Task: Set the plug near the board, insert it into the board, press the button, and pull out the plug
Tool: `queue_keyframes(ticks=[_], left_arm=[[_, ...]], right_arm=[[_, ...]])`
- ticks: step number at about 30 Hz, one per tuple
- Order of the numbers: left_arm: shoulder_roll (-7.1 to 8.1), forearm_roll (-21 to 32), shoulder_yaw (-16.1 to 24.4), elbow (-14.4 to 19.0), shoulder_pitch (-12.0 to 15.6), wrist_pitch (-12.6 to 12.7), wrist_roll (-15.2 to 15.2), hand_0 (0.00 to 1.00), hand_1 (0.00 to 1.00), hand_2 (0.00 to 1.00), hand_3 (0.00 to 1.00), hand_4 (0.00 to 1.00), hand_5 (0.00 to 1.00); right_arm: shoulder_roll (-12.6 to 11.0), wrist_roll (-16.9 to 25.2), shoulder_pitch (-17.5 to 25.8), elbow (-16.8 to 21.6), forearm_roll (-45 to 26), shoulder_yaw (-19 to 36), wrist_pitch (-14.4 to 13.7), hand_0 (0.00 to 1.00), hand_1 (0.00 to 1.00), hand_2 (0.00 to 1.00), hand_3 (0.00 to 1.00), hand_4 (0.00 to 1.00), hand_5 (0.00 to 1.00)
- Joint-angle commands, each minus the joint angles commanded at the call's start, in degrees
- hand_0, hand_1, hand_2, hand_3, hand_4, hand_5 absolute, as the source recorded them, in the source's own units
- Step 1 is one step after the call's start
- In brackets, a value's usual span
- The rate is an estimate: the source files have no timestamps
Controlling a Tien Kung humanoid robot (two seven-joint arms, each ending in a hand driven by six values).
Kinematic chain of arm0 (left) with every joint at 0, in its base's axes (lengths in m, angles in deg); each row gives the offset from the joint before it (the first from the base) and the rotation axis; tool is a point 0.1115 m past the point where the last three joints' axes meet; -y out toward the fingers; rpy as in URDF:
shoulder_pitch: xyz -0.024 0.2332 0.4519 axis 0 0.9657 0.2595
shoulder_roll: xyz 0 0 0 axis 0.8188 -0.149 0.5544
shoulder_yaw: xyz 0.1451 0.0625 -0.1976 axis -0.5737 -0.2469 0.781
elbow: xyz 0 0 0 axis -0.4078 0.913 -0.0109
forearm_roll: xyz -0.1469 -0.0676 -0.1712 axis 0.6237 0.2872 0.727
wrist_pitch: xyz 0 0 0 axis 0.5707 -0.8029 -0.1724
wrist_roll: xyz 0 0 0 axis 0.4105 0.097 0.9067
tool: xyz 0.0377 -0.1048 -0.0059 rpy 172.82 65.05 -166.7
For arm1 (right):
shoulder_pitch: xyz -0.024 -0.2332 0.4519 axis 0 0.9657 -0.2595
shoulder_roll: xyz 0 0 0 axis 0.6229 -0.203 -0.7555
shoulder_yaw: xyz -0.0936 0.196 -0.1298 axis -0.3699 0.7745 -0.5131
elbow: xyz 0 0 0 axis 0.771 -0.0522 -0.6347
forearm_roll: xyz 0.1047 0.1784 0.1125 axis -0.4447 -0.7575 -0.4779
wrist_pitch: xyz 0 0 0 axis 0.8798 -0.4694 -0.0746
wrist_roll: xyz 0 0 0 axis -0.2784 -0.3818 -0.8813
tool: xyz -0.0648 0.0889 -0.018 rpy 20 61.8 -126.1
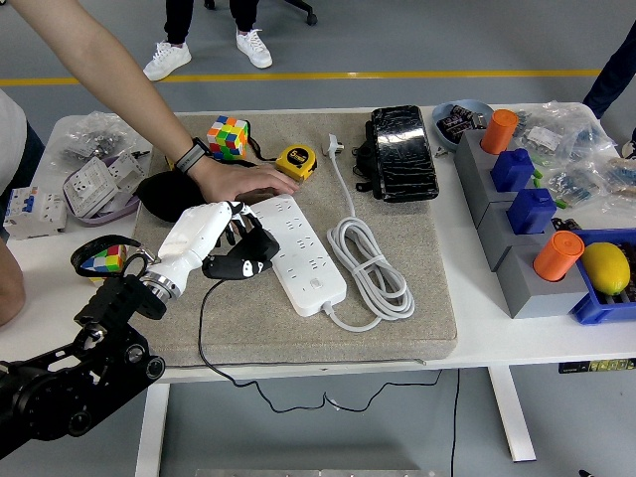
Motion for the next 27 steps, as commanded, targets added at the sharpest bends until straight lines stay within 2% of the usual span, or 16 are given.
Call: queue_keyframes(ticks=[12, 27], left_arm=[[0.42, 1.16, -3.56, -2.07, -2.79, -0.33, 2.73, 0.235, 0.367, 0.418, 0.534, 0.833, 0.002], [-0.99, 2.08, -4.8, -5.98, -5.19, 0.07, 4.31, 0.24, 0.367, 0.417, 0.534, 0.837, 0.002]], right_arm=[[0.23, -0.06, 0.57, -0.08, -0.08, 0.5, 0.05, 0.573, 0.644, 0.622, 0.541, 0.927, 0.493], [0.06, -0.07, 0.64, 0.12, -0.02, 0.2, 0.07, 0.573, 0.644, 0.622, 0.541, 0.926, 0.492]])
